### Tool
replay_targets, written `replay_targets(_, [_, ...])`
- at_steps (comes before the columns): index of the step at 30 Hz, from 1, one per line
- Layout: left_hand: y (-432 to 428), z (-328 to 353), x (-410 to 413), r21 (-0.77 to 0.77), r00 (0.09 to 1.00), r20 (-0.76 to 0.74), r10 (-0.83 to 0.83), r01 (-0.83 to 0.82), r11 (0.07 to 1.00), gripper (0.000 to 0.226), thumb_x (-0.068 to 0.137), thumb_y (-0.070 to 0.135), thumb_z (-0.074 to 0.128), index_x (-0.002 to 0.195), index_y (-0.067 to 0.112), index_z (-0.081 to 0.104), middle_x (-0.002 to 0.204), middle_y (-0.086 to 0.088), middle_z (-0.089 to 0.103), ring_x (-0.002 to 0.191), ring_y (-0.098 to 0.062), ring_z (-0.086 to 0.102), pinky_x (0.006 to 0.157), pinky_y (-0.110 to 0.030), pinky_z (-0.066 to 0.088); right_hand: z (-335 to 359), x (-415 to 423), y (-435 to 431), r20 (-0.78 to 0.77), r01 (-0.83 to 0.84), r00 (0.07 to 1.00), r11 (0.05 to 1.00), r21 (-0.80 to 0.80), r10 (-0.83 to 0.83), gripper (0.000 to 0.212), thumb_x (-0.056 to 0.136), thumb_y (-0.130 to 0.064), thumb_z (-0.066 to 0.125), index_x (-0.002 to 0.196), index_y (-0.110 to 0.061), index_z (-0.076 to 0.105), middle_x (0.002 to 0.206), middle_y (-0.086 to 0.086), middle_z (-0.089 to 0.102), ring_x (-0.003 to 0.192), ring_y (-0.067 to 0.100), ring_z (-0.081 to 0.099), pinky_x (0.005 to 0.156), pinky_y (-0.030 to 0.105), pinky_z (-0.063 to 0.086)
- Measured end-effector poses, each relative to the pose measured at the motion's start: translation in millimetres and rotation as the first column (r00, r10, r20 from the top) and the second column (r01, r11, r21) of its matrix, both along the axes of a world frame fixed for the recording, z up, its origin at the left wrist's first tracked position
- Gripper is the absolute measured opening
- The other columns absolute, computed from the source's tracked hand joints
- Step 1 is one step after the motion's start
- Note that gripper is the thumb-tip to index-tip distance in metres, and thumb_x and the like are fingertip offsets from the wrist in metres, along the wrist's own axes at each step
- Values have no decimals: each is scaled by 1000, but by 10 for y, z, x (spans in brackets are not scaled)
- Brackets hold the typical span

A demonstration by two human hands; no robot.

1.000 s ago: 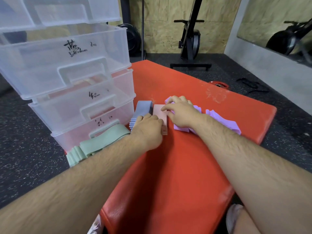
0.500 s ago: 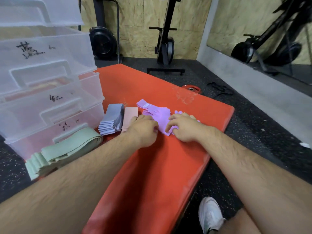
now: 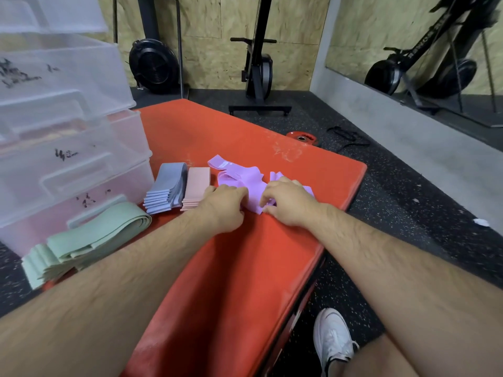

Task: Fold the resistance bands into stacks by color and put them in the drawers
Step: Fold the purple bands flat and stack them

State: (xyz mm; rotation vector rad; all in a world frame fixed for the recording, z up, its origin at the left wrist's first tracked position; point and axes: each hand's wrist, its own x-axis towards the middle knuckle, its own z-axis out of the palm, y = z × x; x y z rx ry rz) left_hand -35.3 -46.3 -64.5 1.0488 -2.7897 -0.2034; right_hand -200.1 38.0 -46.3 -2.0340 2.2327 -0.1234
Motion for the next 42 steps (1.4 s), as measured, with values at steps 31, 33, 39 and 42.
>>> replay_targets(31, [335,858,747,543,624,-685,376,93,834,7,88,24,74,90,19,70,73,5,62,48,1,50,41,-11,36,514,662,51,863,72,485,977,-201,142,23,85,-16,73,101,-2,65,85,8,60,80,18,54,76,36,40])
replay_targets(33, [353,851,802,522,610,-702,367,90,848,7,90,21,71,84,18,68,73,3,62,48,0,51,42,-12,38,515,689,53,868,38,480,985,-170,131,31,80,-26,76,99,-4,64,84,9,61,79,19,54,75,37,40])
replay_targets(39, [335,791,999,517,511,-752,416,66,854,13,92,19,67,80,22,63,74,0,58,62,-14,53,58,-29,47,527,744,72,877,-72,473,996,-56,84,26,80,-15,82,99,-9,65,92,19,70,83,24,64,83,42,50])
replay_targets(42, [304,750,1140,529,463,-760,457,31,848,12,93,17,65,82,21,63,75,0,59,69,-16,53,67,-36,47,528,718,113,861,-112,507,993,29,32,24,79,-12,83,96,-6,68,95,19,74,82,24,70,82,35,55])
